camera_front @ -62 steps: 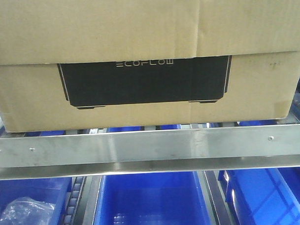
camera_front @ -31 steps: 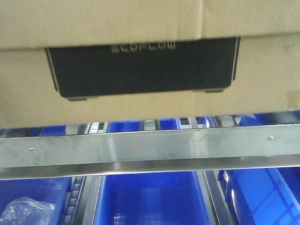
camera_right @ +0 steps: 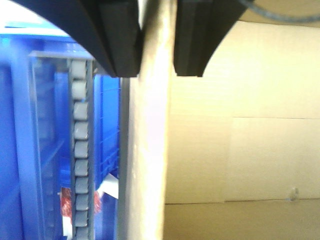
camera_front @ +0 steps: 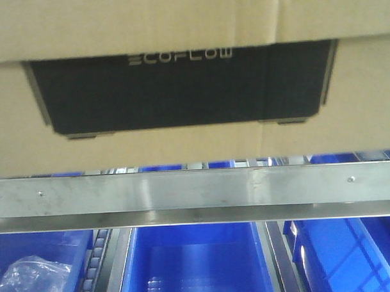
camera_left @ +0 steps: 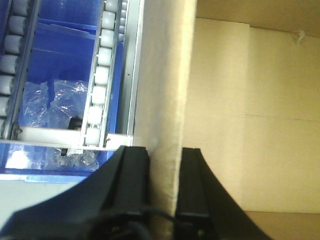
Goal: Grab box from left shelf to table start
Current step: 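Lift the box with both grippers and pull it toward the robot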
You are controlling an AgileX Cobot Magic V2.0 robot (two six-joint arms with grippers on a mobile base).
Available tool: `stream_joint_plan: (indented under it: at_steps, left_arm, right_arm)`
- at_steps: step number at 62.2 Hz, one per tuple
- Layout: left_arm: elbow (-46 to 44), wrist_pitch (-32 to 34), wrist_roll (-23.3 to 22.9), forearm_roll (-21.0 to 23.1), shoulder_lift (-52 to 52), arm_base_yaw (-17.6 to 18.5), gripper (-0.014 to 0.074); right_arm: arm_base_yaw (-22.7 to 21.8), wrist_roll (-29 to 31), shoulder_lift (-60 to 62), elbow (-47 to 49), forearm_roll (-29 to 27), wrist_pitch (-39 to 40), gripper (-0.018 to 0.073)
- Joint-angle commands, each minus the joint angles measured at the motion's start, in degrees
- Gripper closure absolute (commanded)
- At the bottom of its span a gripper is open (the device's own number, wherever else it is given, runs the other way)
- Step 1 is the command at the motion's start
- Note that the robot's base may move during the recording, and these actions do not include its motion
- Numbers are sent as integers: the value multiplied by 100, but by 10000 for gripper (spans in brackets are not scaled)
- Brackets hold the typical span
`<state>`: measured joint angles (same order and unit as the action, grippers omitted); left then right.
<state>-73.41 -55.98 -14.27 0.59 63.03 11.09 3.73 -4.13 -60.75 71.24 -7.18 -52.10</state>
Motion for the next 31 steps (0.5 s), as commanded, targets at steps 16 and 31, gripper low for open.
stream_joint_plan:
  at_steps: [16,31]
  left_arm:
    - [820,1290,-125,-316,-1735,-3,698]
    - [876,1273,-115,-389,-2510,-3,699]
  right_arm:
    - [-44,37,1700,-1041,204,990,503]
    - [-44,37,2653,-1164,204,900,503]
